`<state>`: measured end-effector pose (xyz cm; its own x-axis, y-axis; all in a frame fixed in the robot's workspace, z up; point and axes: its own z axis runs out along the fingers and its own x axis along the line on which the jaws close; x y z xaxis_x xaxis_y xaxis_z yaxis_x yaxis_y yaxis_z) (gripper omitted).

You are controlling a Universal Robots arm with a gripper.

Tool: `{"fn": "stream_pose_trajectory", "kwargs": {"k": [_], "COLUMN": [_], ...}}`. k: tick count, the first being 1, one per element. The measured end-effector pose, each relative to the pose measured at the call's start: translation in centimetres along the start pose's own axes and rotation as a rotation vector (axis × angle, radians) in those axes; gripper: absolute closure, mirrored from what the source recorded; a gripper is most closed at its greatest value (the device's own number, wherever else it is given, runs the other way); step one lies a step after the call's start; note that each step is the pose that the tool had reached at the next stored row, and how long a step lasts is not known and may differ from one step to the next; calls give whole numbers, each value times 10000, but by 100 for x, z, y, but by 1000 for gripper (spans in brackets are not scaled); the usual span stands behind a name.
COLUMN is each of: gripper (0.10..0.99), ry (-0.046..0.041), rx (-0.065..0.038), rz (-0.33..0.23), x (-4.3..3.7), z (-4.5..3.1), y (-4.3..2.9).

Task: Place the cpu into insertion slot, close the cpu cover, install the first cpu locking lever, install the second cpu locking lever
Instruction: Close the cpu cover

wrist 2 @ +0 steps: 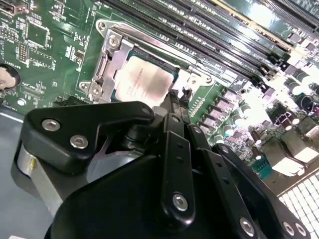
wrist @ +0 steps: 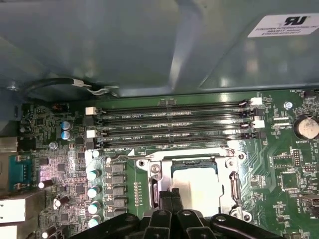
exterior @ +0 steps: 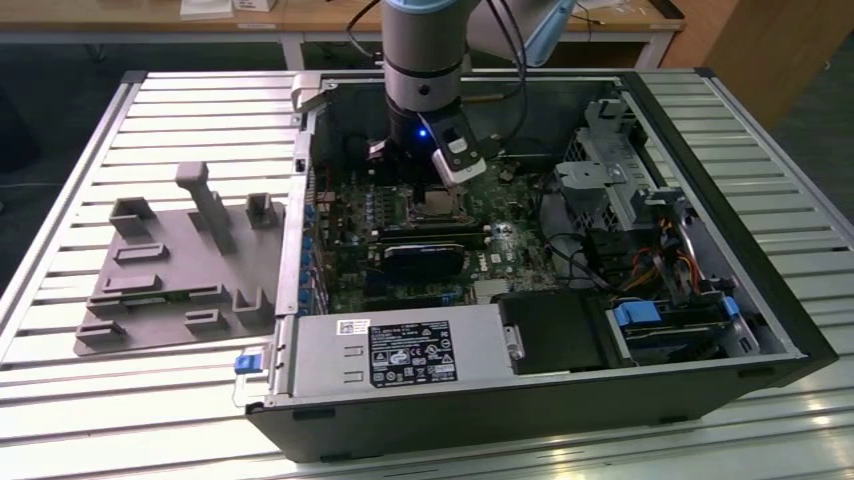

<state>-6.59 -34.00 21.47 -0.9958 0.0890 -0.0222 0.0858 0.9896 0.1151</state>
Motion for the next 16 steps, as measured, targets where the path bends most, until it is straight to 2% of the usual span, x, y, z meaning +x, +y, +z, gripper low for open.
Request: {"fn": "stream_pose_trajectory", "kwargs": {"k": [4, 12, 14, 16], "gripper": [984, 984, 984, 984], "ry": [0, 21, 17, 17], "rx": [5, 28, 84, 98], "rz": [1, 2, 2, 1], "x": [-31, -278, -289, -290], "z": [1, 9, 9, -10], "y": [3, 24, 25, 26]}}
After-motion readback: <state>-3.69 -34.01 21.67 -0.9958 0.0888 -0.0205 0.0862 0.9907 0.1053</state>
